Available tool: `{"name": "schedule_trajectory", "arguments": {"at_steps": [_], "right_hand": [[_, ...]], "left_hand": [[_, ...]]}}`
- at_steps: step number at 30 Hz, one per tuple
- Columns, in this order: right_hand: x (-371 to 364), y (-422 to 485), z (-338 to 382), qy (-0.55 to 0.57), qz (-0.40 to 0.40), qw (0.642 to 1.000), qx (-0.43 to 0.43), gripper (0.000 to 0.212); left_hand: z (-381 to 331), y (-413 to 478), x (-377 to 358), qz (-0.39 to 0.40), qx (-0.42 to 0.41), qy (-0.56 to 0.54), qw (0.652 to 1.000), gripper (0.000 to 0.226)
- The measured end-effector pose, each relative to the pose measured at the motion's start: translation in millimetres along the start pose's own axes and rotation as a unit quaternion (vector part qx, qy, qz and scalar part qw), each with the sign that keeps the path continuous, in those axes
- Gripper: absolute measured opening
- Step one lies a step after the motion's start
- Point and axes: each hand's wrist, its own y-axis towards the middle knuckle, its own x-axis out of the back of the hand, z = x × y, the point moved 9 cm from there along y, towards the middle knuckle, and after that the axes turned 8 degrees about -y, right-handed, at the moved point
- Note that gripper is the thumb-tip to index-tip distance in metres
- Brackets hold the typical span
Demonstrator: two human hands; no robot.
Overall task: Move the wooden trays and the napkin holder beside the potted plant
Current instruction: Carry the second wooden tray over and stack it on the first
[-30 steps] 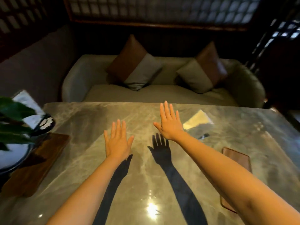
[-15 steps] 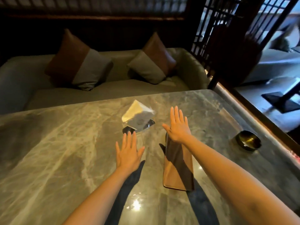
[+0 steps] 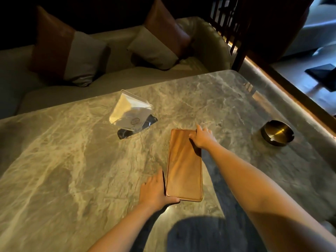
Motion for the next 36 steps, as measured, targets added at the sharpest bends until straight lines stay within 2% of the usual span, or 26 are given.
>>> {"name": "schedule_trajectory", "arguments": {"at_steps": [6,11,16,22,29,36], "right_hand": [[-8,16,-2,-0.033,0.010,0.999,-0.001,0.056],[-10,21,-1,-0.033,0.005,0.999,-0.005,0.056],[-13,20,-5,0.002,0.003,1.000,-0.027,0.056],[-3,9,9,0.057,-0.023,0.997,-0.034,0.052],[37,-18,57,0.068,-0.091,0.993,-0.005,0.049],[69,-55,159,0.061,-0.156,0.984,0.065,0.047]], "left_hand": [[-9,4,-16,0.010,-0.004,0.004,1.000,0.098],[-11,9,-20,0.013,0.003,0.038,0.999,0.100],[-5,7,-19,0.029,-0.001,0.034,0.999,0.110],[3,-7,-7,0.009,-0.017,0.010,1.000,0.108],[24,-31,38,-0.057,-0.085,-0.083,0.991,0.106],[91,-71,101,-0.130,-0.112,-0.146,0.974,0.097]]}}
